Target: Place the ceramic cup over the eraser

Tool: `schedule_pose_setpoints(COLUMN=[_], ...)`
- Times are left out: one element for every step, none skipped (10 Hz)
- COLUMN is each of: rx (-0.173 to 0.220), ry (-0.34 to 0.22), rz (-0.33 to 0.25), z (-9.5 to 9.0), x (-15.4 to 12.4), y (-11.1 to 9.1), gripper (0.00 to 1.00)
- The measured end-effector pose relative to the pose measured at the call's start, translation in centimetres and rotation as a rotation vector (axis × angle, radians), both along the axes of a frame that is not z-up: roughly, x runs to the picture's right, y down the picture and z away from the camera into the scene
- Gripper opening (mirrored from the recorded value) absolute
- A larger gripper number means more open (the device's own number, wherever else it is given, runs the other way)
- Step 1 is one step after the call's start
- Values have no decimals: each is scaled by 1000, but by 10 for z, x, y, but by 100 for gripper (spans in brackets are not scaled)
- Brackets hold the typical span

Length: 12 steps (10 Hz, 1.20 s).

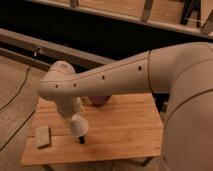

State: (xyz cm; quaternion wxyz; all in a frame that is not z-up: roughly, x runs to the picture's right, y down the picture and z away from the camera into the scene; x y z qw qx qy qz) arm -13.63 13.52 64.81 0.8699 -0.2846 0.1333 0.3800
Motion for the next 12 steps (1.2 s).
schedule_pose_setpoints(rx=[-3,-4,-8,-9,-31,-42,-47,-54,-62,-66,-76,-81], ry=[0,-1,4,5,11,9,5,-2,-11,-17,-35,-47], rz=[-5,-10,-25,-28,-86,-115,-129,-138,-135,-133,-124,-118], z=[3,7,12,12,20,21,21,20,19,18,15,14], x=[1,3,6,6,12,15,15,15,13,12,9,6], y=[0,0,0,0,4,6,7,7,7,7,6,6], gripper=[0,0,0,0,0,0,0,0,0,0,0,0])
